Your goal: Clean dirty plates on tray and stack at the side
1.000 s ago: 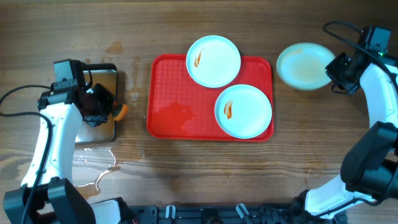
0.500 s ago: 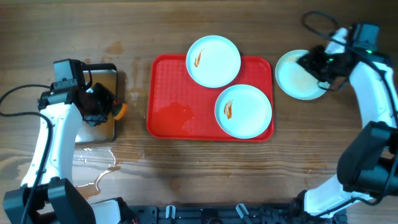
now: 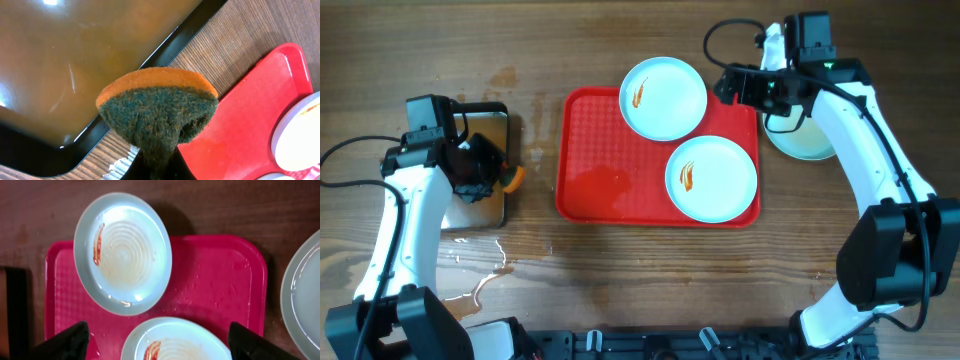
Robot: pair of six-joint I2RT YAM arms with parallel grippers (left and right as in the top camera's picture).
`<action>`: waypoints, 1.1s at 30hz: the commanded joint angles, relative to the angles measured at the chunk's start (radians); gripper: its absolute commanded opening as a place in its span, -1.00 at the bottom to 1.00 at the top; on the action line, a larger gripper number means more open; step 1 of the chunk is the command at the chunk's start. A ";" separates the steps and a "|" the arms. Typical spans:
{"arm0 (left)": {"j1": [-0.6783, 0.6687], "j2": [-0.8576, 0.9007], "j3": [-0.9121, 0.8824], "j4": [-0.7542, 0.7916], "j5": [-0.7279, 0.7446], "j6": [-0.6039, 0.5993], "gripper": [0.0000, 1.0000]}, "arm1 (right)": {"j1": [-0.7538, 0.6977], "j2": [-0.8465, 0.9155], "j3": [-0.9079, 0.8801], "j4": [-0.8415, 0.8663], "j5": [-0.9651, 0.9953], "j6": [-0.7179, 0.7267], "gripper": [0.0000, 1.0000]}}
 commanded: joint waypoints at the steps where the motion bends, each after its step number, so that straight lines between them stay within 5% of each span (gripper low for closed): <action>1: 0.003 -0.011 -0.005 0.003 0.009 0.023 -0.92 | 0.002 0.026 -0.006 0.081 0.008 0.106 0.41; 7: 0.002 -0.011 -0.005 0.003 0.009 0.023 -0.92 | 0.002 0.078 -0.027 0.125 0.016 0.113 0.54; 33: 0.003 -0.011 -0.005 0.003 0.009 0.023 -0.92 | 0.120 0.325 -0.027 0.228 0.016 0.145 0.45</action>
